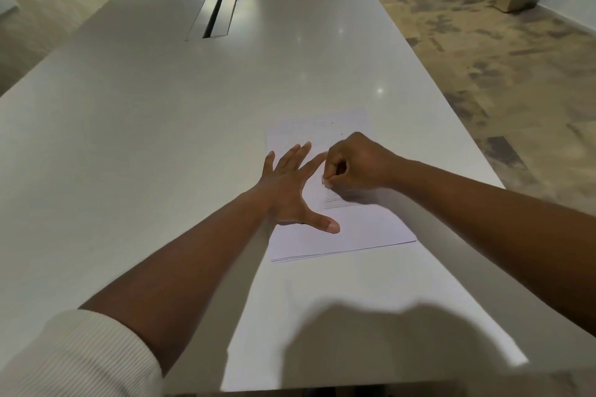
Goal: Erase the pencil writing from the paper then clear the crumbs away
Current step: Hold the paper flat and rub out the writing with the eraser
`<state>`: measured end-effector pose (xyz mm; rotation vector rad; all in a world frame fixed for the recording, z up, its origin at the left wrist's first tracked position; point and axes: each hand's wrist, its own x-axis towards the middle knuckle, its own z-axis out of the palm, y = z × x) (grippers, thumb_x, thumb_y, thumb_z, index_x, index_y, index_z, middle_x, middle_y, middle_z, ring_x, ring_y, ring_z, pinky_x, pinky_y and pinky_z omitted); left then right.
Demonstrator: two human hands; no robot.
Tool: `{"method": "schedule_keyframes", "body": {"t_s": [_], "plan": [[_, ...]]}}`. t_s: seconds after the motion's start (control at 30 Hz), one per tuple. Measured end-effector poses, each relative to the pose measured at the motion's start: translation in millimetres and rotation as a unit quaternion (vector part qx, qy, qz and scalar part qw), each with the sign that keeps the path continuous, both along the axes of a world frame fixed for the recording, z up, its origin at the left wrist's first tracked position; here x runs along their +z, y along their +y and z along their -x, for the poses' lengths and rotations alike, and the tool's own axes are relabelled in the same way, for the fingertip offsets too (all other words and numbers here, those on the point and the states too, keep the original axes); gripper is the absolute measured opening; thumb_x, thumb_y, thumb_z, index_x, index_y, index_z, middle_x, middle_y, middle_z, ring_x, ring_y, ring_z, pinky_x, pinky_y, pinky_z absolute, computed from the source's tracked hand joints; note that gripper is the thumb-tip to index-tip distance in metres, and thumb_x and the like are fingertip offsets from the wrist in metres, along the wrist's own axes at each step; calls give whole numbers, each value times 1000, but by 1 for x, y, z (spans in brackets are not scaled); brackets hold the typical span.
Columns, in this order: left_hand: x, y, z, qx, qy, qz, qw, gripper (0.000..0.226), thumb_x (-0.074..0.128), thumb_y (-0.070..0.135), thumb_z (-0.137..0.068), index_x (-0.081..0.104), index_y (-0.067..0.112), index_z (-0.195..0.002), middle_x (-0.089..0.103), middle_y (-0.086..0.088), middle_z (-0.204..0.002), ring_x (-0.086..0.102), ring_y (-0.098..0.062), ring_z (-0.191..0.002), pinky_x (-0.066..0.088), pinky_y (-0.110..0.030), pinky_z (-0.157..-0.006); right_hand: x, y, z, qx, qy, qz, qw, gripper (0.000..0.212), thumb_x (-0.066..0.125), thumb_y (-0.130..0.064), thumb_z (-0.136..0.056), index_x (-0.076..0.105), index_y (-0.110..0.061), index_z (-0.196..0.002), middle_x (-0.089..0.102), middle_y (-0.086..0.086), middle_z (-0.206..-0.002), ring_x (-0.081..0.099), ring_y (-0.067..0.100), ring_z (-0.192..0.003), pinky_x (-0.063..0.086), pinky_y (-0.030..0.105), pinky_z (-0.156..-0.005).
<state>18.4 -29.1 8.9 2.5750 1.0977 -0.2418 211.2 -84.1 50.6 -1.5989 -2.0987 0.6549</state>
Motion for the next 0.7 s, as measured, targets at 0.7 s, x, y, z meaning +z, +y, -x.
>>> {"method": "schedule_keyframes", "body": {"t_s": [0.7], "plan": [[3, -1, -2, 4, 13, 8, 1000, 156, 46, 110, -32, -17, 46, -159, -28, 8, -169, -32, -10, -152, -21, -56, -121, 1, -19, 0, 31, 2, 27, 999, 6, 78, -12, -75, 76, -12, -70, 73, -5, -74, 66, 5, -68, 51, 19, -66]]}}
